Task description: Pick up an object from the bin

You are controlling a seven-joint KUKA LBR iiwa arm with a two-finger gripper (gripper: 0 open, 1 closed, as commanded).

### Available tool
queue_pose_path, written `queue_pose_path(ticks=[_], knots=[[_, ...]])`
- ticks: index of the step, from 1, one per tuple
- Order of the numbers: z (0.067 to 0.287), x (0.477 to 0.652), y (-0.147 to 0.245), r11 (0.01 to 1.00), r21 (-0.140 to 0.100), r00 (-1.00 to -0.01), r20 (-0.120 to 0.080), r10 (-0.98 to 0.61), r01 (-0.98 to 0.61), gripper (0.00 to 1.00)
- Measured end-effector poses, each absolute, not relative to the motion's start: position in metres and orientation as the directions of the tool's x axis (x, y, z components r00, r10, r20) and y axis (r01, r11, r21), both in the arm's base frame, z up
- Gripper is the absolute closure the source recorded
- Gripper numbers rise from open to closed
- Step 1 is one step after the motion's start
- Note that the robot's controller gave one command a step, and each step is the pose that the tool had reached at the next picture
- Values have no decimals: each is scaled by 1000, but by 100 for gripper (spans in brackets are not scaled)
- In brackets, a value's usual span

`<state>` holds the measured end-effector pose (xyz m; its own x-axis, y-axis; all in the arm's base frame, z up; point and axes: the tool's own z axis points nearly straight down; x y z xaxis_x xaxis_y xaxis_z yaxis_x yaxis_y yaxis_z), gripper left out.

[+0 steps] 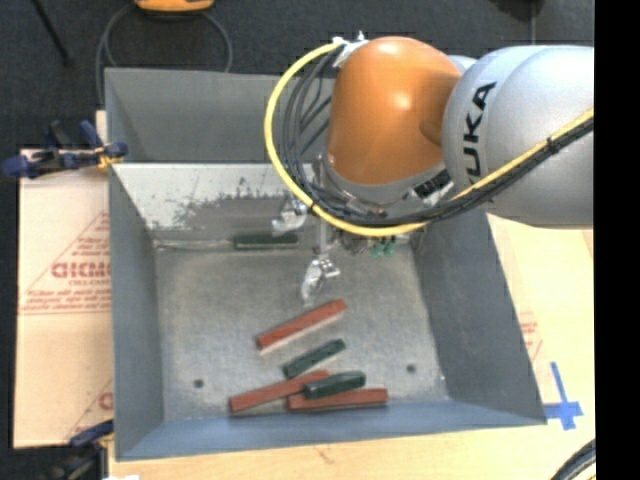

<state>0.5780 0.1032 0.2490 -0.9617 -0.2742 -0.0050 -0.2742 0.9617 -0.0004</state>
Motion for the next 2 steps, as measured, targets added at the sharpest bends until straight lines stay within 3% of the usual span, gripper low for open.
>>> queue_pose_path(ticks=[1,2], knots=[[204,562,100,969,0,-968,-11,-249,-249,0],[84,557,72,965,2,-965,-17,-263,-264,100]])
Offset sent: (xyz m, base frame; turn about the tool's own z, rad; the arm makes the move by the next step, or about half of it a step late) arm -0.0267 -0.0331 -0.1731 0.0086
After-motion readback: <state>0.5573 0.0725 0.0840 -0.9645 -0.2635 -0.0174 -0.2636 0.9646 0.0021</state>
